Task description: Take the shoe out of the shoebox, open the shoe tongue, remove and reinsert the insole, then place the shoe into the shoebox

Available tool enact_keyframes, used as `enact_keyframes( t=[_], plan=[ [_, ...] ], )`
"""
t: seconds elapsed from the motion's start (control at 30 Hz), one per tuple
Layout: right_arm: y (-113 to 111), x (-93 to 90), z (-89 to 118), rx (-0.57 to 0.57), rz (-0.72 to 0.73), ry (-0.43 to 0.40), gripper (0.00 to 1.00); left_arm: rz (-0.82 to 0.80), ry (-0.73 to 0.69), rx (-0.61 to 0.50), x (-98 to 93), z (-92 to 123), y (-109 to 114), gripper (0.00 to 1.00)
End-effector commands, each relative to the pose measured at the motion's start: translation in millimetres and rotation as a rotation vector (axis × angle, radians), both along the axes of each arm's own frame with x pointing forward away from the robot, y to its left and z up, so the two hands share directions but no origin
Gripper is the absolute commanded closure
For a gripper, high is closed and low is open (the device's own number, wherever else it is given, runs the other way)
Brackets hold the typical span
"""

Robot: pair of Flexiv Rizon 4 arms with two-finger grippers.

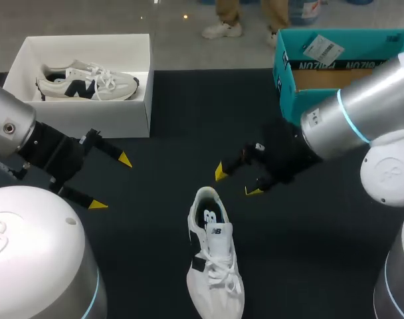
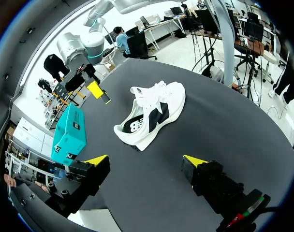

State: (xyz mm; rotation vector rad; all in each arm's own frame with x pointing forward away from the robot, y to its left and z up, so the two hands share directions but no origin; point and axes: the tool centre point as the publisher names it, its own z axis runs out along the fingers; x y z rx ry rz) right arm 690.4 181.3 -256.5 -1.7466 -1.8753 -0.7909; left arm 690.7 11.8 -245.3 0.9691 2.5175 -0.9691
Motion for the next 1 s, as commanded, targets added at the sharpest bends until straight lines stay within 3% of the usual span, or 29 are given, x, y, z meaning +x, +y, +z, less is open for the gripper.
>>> enact_keyframes(
  t=[0.03, 0.57, 0.83, 1.0],
  plan=[
    [9, 6.2, 2, -0.158, -0.009, 0.010, 0.00, 0.000, 0.000, 0.003, -0.7, 0, 0, 0.00],
    [9, 6.2, 2, -0.158, -0.009, 0.010, 0.00, 0.000, 0.000, 0.003, -0.7, 0, 0, 0.00],
    [23, -1.0, -5, -0.314, -0.051, 0.119, 0.00, 0.000, 0.000, 0.003, -0.7, 0, 0, 0.00],
    [31, -4.6, -9, -0.362, -0.054, 0.139, 0.00, 0.000, 0.000, 0.003, -0.7, 0, 0, 0.00]
  ],
)
